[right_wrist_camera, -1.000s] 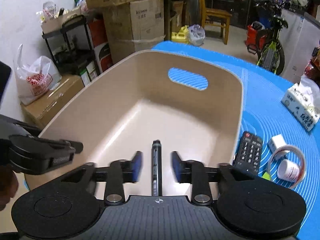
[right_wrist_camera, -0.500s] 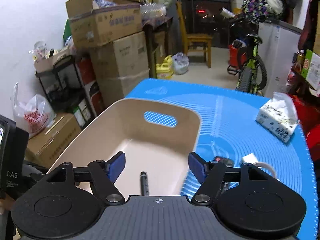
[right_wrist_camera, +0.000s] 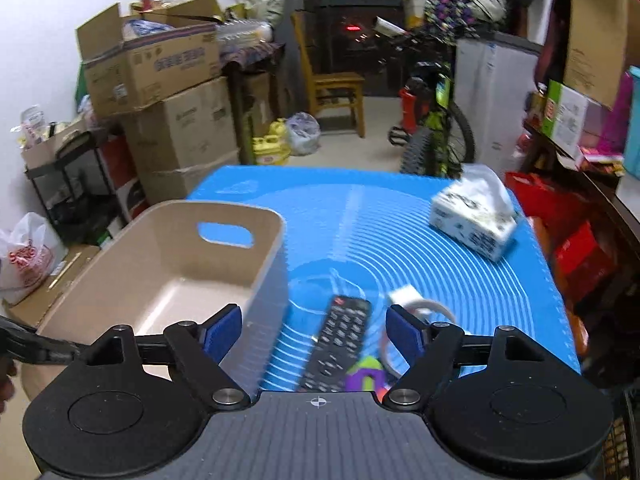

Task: Organize rigid objects
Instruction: 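Move the right tool back to the green ointment tin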

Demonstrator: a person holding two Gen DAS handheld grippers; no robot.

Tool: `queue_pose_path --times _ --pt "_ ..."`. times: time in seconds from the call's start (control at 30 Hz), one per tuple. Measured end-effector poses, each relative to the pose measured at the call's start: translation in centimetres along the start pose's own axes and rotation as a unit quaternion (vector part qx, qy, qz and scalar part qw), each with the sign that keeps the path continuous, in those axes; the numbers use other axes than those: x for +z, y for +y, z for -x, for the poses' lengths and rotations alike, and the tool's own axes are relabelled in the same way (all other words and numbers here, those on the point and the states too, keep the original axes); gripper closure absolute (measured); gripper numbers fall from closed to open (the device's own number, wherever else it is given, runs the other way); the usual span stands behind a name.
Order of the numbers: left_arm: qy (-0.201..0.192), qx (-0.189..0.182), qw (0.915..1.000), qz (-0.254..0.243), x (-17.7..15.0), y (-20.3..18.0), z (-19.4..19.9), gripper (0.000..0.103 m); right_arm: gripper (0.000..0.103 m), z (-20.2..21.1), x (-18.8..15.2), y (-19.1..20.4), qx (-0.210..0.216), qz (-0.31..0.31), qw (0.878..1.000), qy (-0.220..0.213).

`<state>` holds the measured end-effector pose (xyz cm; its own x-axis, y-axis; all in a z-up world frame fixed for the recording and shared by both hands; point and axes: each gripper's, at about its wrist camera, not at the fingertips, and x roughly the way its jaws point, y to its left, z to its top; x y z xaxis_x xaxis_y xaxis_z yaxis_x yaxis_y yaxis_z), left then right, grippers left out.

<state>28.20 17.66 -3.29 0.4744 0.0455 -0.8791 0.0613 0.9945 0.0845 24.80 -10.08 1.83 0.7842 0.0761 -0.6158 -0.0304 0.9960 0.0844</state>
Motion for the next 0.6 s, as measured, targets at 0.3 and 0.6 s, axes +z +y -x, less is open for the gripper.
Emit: queue_pose_path --times 0.3,0.6 --pt "0.000 0.000 1.0000 0.000 0.0 0.0 0.0 0.091 0.021 -1.1 -4.1 -2.5 -0.029 -0.001 0.998 0.048" --pt "0.000 0.001 1.0000 0.000 -0.1 0.1 0.0 0.091 0.021 -2.9 -7.5 -3.8 -0.028 -0.015 0.995 0.098"
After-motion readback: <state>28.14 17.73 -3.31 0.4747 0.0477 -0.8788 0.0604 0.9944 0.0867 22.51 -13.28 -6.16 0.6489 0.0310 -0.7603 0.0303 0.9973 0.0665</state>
